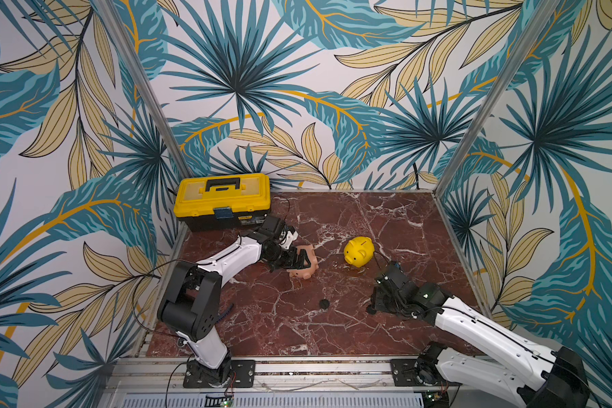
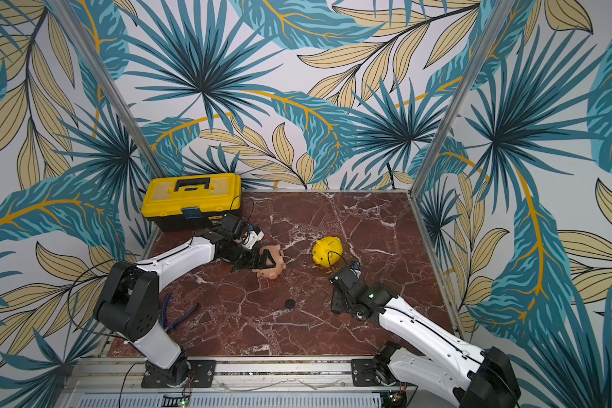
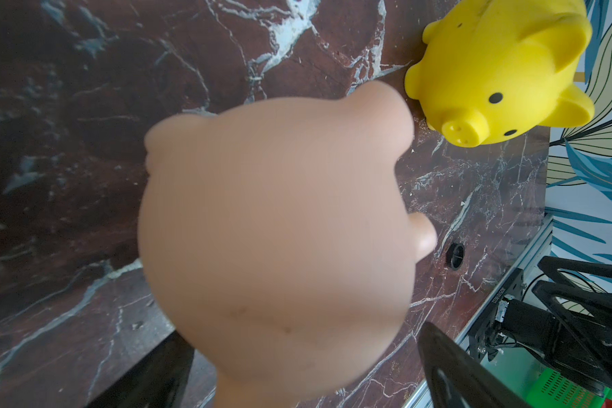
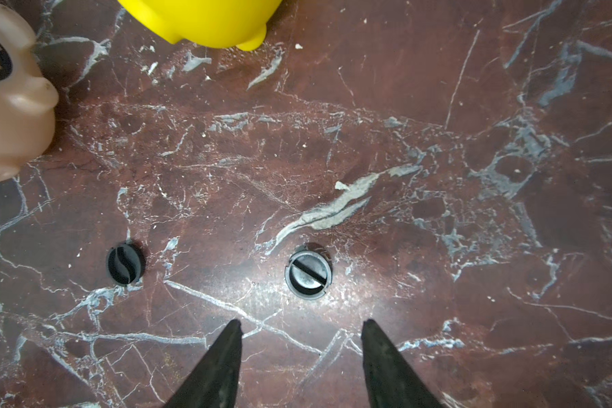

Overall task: Close piggy banks
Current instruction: Turn over the piggy bank at the center of the board, then pick up the knob at the center of the board.

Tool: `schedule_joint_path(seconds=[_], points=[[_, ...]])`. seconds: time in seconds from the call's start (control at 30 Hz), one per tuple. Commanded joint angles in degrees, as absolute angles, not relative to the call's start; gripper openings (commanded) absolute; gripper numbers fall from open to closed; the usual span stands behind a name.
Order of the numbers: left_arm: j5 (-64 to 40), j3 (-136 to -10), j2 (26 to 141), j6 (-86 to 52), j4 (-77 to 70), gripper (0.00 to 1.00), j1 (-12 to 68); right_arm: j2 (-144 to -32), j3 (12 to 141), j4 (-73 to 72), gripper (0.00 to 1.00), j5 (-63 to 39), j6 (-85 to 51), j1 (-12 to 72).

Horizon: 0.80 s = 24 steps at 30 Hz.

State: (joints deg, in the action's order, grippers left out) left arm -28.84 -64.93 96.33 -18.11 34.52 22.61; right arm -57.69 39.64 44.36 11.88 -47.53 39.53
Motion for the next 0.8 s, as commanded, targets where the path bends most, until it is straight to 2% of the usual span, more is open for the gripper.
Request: schedule_joint_path(seconds=[0.0,0.43,0.67,0.77], points=[[-28.12,-67.23,94.99,-19.52,35.64,1.00,22.46,-59.58,38.75,42.78,0.54,11.09,-49.56,39.74],[-27.02,-69.64,91.19,-20.28,38.27,1.00,22.15,-68.60,37.89,36.85,0.43,10.19,-47.88,39.73],[-28.25,-69.19,91.45,-19.68,38.50,0.99,21.80,-72.04,36.96,35.30,0.31,9.88,-42.61,39.76],[-28.31,-68.99,91.11,-19.54,38.50,0.99,21.84,-73.85,37.48,36.36,0.31,8.87,-40.37,39.73]])
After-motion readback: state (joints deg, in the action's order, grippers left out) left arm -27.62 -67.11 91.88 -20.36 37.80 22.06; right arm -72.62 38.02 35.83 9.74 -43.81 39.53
